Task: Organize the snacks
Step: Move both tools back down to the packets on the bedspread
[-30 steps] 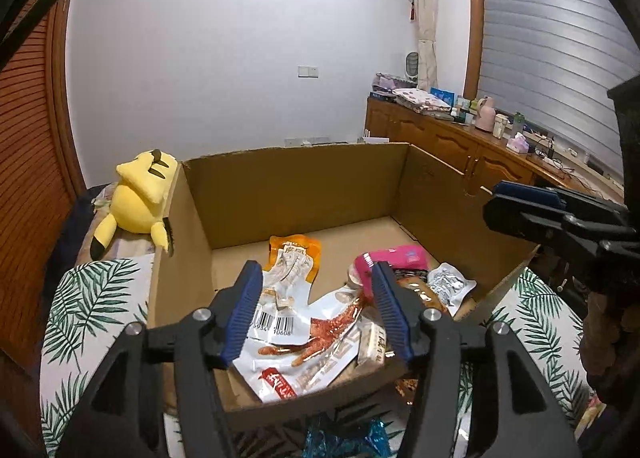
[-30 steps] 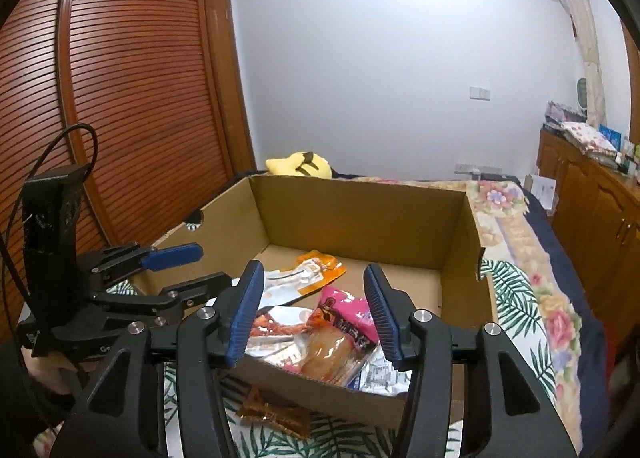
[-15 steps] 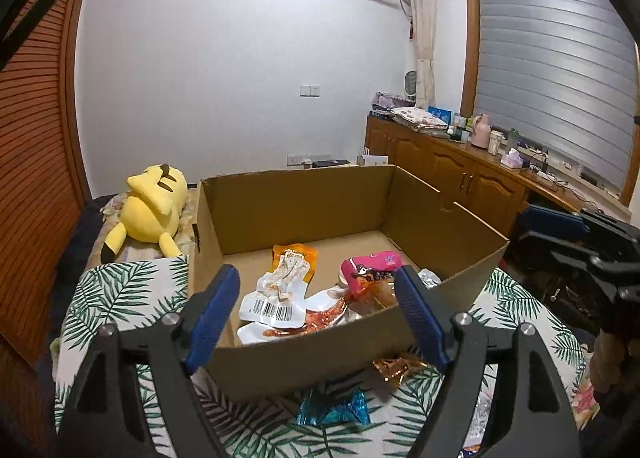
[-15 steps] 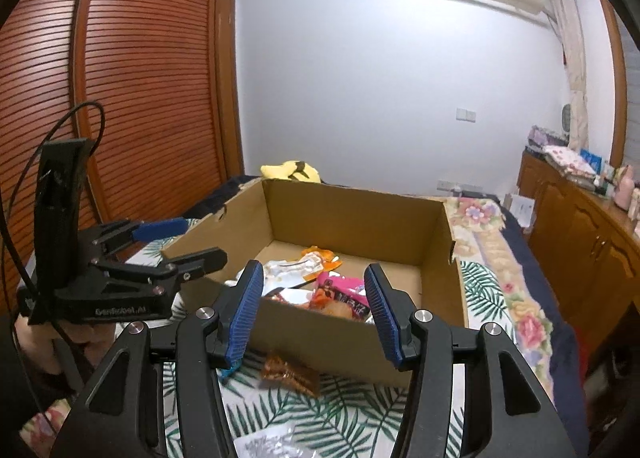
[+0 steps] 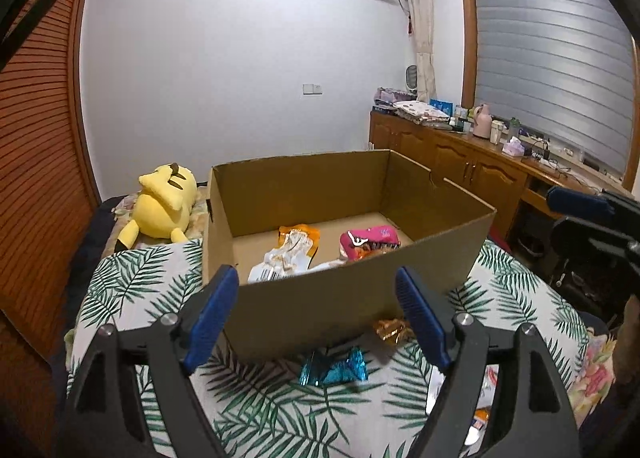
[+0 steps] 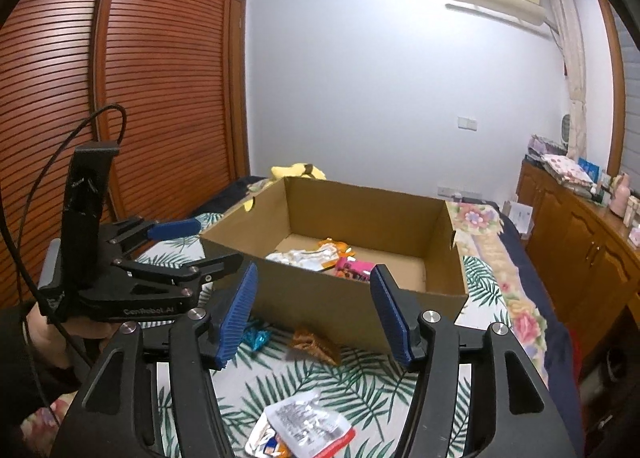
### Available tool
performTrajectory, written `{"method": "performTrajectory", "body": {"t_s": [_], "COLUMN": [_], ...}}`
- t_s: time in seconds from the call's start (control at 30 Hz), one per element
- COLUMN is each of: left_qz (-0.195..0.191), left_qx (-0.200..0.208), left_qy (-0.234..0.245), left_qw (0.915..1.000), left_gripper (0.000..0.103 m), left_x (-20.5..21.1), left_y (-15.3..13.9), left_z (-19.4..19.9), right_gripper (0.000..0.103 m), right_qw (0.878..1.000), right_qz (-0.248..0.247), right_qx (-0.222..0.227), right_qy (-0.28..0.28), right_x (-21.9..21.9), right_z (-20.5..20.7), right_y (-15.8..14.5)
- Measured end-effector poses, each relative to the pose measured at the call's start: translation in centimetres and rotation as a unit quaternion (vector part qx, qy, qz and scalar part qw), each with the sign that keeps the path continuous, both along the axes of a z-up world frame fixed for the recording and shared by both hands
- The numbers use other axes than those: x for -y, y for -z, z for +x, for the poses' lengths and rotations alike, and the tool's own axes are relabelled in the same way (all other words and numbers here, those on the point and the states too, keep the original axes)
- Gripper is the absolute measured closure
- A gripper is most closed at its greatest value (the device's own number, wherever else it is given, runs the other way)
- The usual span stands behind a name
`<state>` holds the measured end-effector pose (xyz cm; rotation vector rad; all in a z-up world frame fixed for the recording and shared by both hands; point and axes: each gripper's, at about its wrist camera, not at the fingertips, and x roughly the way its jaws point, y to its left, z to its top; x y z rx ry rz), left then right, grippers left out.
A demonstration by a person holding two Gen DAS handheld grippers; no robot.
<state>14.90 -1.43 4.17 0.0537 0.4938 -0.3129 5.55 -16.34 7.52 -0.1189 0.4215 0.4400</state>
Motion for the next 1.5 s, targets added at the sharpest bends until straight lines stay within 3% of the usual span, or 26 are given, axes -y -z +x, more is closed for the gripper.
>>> {"method": "performTrajectory", "body": {"t_s": [0.3, 0.7, 1.0, 1.27, 1.5], "left_qz": [0.005, 0.001, 0.004, 0.007, 0.007], "left_qx": [-0.013, -0.071, -0.084, -0.078, -0.076], "left_qy": [0.004, 0.008, 0.001, 0.002, 0.001], "left_qw": [0.9999, 0.9975, 0.9965, 0.9969, 0.9971], "left_gripper": [0.021, 0.021, 0.021, 0.021, 0.021], "left_x": [0.2, 1.3, 1.2, 1.2, 1.2], "left_y": [2.2, 7.8, 9.1, 9.4, 9.4], "left_z": [-2.2, -3.6, -3.3, -3.5, -3.5], "right_gripper": [0.042, 0.042, 0.042, 0.042, 0.028], "right_qw": [1.000, 0.995, 0.986, 0.977, 0.973], "right_qz": [0.006, -0.022, -0.067, -0.093, -0.104], "right_qx": [-0.014, -0.096, -0.152, -0.183, -0.197], "right_qy": [0.001, -0.002, -0.033, -0.056, -0.066], "right_x": [1.4, 2.7, 1.0, 0.0, -0.3], "right_z": [-1.4, -0.8, 0.5, 1.0, 2.4], "right_y": [1.3, 7.3, 12.0, 13.8, 14.5]}}
